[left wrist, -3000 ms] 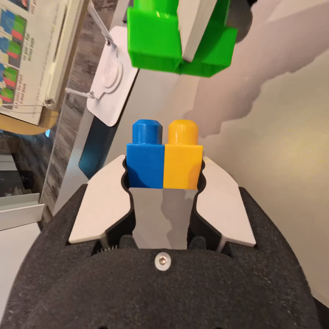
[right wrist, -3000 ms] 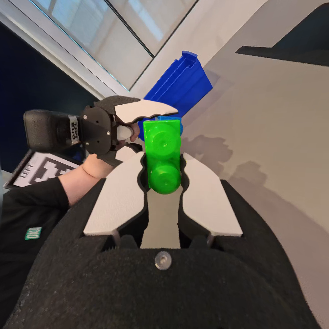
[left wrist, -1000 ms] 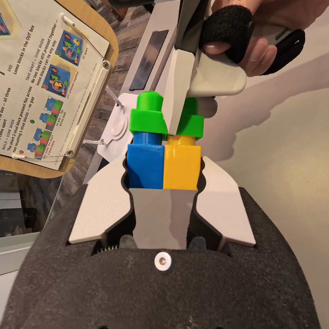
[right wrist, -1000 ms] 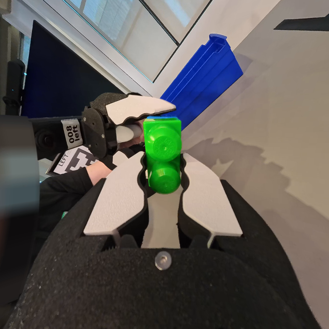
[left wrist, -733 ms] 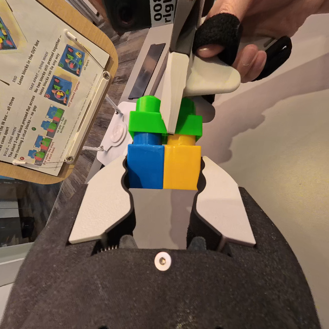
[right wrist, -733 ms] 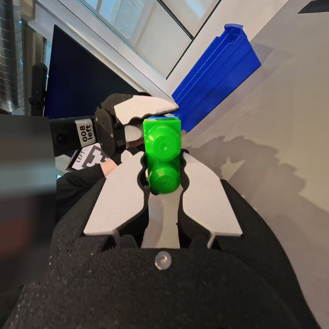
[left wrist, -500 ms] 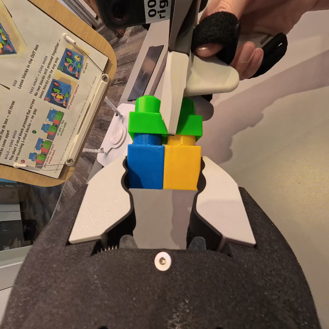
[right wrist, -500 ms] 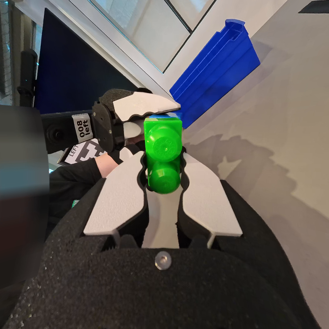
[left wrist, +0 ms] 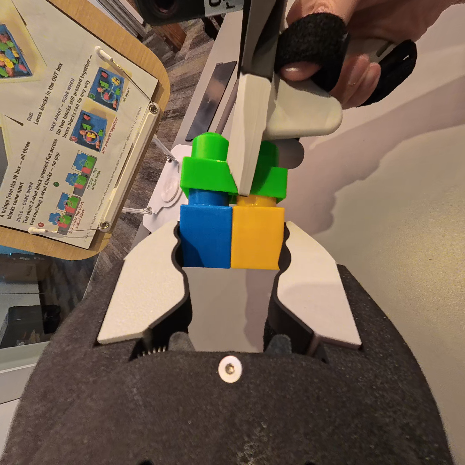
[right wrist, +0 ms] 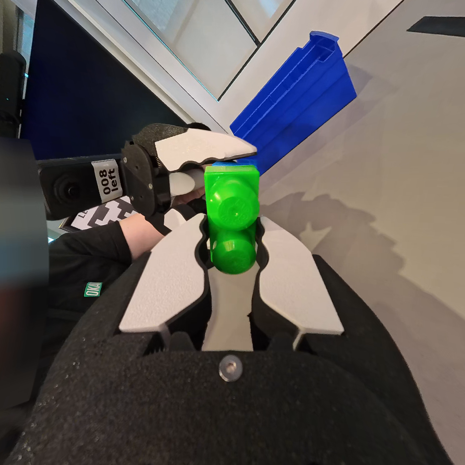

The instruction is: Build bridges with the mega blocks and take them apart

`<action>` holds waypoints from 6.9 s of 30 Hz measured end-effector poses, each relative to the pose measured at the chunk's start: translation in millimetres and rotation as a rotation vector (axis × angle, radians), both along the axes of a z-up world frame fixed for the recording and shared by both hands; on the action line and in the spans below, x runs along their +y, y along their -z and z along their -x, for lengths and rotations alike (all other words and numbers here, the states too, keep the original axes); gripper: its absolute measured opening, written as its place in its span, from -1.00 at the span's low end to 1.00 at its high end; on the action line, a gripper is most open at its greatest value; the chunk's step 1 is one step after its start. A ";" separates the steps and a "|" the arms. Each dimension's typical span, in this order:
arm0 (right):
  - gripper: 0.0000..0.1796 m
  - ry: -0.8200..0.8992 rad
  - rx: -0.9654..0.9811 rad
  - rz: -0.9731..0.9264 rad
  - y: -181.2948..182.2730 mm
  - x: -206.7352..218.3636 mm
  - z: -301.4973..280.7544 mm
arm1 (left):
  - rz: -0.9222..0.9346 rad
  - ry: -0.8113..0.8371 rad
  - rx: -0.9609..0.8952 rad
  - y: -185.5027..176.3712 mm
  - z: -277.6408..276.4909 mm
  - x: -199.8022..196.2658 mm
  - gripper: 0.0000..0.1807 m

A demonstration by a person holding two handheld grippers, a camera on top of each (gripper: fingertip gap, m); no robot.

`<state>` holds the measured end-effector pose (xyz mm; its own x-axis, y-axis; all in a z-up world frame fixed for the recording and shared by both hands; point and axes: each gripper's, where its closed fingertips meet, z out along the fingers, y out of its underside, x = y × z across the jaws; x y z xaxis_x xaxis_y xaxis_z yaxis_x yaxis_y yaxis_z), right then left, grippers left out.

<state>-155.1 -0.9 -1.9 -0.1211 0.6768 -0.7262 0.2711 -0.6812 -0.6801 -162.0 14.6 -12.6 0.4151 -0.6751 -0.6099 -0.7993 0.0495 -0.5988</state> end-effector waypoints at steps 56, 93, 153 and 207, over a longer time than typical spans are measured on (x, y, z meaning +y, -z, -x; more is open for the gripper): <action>-0.63 0.088 -0.107 -0.109 1.8 9.2 -5.4 | -0.022 0.010 0.114 6.5 -3.0 2.1 -0.18; -0.64 0.071 0.307 -0.456 -43.9 6.2 -23.7 | 0.542 0.224 -1.204 -66.4 6.1 -19.0 -0.18; -0.63 0.173 0.308 -0.408 -78.9 11.3 -33.1 | 0.487 0.280 -1.142 -65.3 -17.3 -21.4 -0.51; -0.51 0.161 0.250 -0.283 -54.0 -3.5 11.6 | 0.497 0.318 -1.425 -68.4 19.8 -25.6 -0.63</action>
<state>-166.7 -4.3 52.1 -0.1469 0.8704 -0.4699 -0.0211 -0.4777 -0.8783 -181.7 -11.1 55.8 0.2435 -0.8538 0.4602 0.4359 -0.3275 -0.8383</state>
